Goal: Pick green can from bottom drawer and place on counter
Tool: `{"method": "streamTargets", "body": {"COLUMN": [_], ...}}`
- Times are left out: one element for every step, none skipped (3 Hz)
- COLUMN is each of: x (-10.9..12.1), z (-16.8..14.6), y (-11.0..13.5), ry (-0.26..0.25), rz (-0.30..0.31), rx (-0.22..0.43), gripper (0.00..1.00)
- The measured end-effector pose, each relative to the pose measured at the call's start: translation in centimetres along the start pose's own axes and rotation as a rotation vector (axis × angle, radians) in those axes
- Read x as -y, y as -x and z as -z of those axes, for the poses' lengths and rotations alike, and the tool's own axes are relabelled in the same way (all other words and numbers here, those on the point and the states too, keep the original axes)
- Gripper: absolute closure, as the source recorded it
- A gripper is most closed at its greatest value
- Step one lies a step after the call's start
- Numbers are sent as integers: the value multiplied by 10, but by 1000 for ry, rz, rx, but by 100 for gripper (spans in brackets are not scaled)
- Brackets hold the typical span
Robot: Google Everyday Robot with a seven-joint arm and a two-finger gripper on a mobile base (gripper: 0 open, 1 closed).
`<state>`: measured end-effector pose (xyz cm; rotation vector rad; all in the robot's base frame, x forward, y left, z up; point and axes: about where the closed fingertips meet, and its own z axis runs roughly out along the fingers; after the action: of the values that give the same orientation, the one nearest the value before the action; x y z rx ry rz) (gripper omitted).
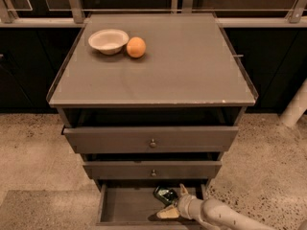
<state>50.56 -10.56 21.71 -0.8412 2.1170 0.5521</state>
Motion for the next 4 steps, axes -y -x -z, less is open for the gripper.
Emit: {"method": "streamTargets", "body": {"x": [2,3,3,8], "z": [-29,-53,-68,-77], "y": [3,-4,-23,-49], "ry": [30,53,75,91], "rz": [54,112,158,203], "rx": [15,-2,-57,-140], "gripper": [0,0,0,0]}}
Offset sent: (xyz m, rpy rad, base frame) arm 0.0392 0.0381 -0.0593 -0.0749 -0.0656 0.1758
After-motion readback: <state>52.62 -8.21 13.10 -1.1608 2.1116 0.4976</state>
